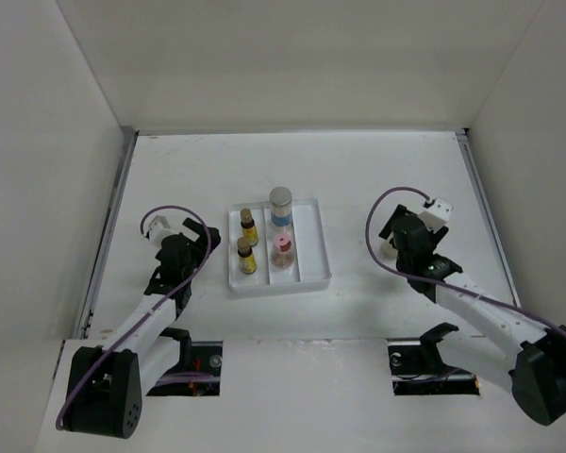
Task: Organize the condiment bottles
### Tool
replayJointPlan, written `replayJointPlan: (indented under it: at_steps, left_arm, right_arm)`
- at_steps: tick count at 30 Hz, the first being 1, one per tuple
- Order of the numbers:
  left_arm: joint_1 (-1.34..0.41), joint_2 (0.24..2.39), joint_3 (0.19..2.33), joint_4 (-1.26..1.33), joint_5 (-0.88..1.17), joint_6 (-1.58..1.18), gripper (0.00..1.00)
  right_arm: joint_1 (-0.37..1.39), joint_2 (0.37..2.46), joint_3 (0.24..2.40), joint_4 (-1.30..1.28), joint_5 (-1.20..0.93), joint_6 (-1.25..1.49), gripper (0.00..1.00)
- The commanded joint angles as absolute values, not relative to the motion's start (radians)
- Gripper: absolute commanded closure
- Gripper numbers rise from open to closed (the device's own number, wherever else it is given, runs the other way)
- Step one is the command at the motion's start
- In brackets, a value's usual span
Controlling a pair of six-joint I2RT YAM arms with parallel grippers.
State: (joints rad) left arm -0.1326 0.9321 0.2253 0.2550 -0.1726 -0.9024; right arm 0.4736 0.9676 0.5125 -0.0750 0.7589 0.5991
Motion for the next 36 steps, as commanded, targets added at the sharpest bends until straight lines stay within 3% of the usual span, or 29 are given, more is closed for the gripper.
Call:
replayJointPlan:
  at_steps: [1, 6, 10, 12, 16, 21, 32, 34, 36]
  left_arm:
    - [-0.145, 0.934, 0.239, 0.308, -0.179, -0.91, 0.0]
    - [-0.146, 0.943, 0.242, 0.307, -0.176, -0.907, 0.0]
    - [-0.146, 0.948, 0.236, 0.318, -0.181, -0.911, 0.0]
    - [-0.146, 0.948, 0.245, 0.31, -0.178, -0.908, 0.0]
    - [-0.143, 0.952, 0.238, 0.319, -0.187, -0.91, 0.0]
    - [-0.154, 0.96, 0.247, 0.319, -0.189, -0.911, 0.0]
    - [-0.142, 0.937, 0.253, 0.279, -0.184, -0.899, 0.0]
    - [-0.14, 0.93, 0.244, 0.285, -0.19, -0.902, 0.0]
    - [-0.137, 0.933, 0.25, 0.278, -0.184, -0.9, 0.0]
  right_arm:
    - [0.456, 1.025, 0.522, -0.022, 0.719, 0.62, 0.16]
    - [0.407, 1.104, 0.518, 0.073, 0.667, 0.592, 0.3]
    - [0.409, 1.132, 0.538, 0.086, 0.676, 0.571, 0.52]
    - [0.451, 1.091, 0.538, 0.106, 0.722, 0.551, 0.58]
    - [0.634, 1.038, 0.589, 0.169, 0.759, 0.47, 0.59]
    - [0.801, 1.205, 0.733, 0.253, 0.652, 0.436, 0.58]
    - [0.864, 1.558, 0.91, 0.339, 0.572, 0.403, 0.56]
    - [0.864, 1.595, 0.92, 0.348, 0.586, 0.39, 0.54]
    - [0.864, 1.611, 0.925, 0.35, 0.606, 0.387, 0.45]
